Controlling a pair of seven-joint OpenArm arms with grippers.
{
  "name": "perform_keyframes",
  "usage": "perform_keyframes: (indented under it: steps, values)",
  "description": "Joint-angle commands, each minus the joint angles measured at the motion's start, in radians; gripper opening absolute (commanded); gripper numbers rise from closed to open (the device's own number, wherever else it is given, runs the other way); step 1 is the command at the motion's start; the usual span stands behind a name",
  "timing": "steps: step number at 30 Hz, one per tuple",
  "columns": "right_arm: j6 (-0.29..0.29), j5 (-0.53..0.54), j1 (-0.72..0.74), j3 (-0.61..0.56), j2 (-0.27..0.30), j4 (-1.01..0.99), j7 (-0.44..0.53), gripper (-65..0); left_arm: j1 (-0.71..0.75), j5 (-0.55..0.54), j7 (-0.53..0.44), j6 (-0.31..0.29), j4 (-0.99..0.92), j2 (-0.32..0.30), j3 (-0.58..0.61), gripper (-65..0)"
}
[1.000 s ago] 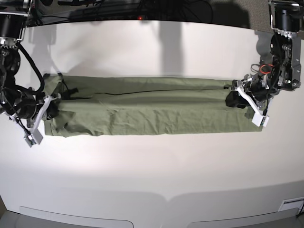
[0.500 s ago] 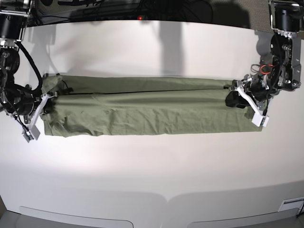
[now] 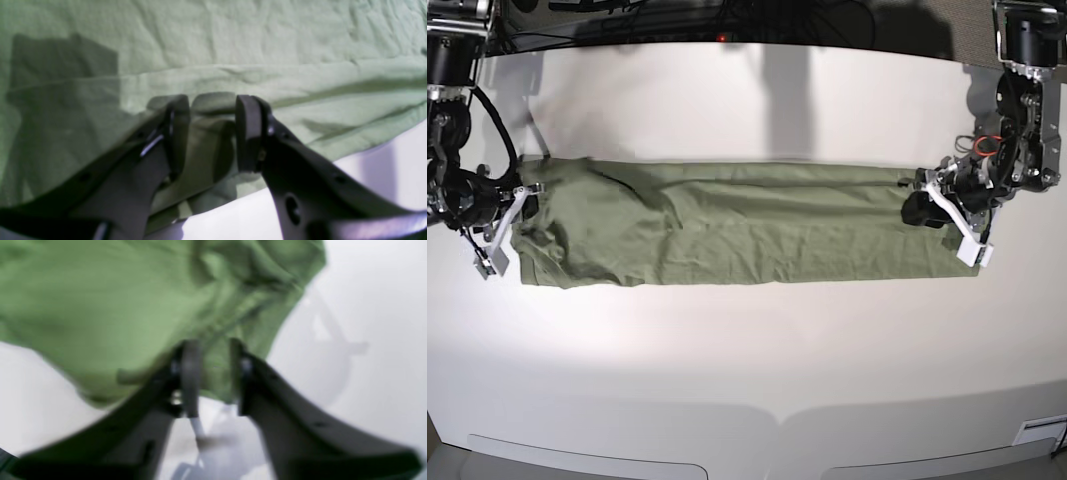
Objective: Fold the T-shirt properly
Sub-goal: 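Fold the folded edge over onto the shirt with both grippers, then lower the fold and move the right gripper to the strip's end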
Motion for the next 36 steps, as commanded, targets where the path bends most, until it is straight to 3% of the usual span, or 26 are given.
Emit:
perform_keyframes:
  steps: [1, 3, 6, 9, 12, 16, 19, 25, 36]
  values:
    - [0.002, 0.009, 0.017, 0.01, 0.024, 0.014, 0.008, -41.3, 0.011, 0.058, 0.089, 0.029, -0.008, -0.009, 0.002, -41.4]
    - [0.002, -0.013, 0.018, 0.01, 0.024, 0.014, 0.008, -37.0, 0.011, 0.058, 0.085, 0.029, -0.008, -0.01, 0.002, -41.3]
    - [0.002, -0.045, 0.019, 0.013, 0.032, 0.014, 0.009, -36.8, 0.011, 0.057, 0.08, 0.029, -0.008, -0.01, 0.002, -41.3]
    - [0.002, 0.011, 0.026, 0.027, 0.052, 0.019, 0.035, -36.8, 0.011, 0.06, 0.058, 0.029, -0.008, -0.013, 0.001, -41.3]
    - [0.002, 0.124, 0.052, 0.07, 0.056, 0.032, 0.043, -36.8, -0.004, 0.061, 0.059, 0.029, -0.006, -0.015, 0.001, -41.4]
    - [0.002, 0.369, 0.093, 0.121, 0.056, 0.043, 0.043, -36.8, -0.043, 0.061, 0.055, 0.029, -0.006, -0.015, 0.001, -41.4]
    - [0.002, 0.493, 0.097, 0.121, 0.047, 0.043, 0.056, -36.8, -0.07, 0.062, 0.007, 0.029, -0.005, -0.014, 0.001, -41.4]
    - [0.002, 0.498, 0.101, 0.121, 0.012, 0.043, 0.075, -36.8, -0.137, 0.148, -0.005, 0.029, -0.005, -0.018, 0.001, -41.3]
    - [0.002, 0.498, 0.111, 0.121, 0.012, 0.043, 0.065, -36.8, -0.238, 0.148, 0.073, 0.03, -0.005, -0.021, 0.0, -41.3]
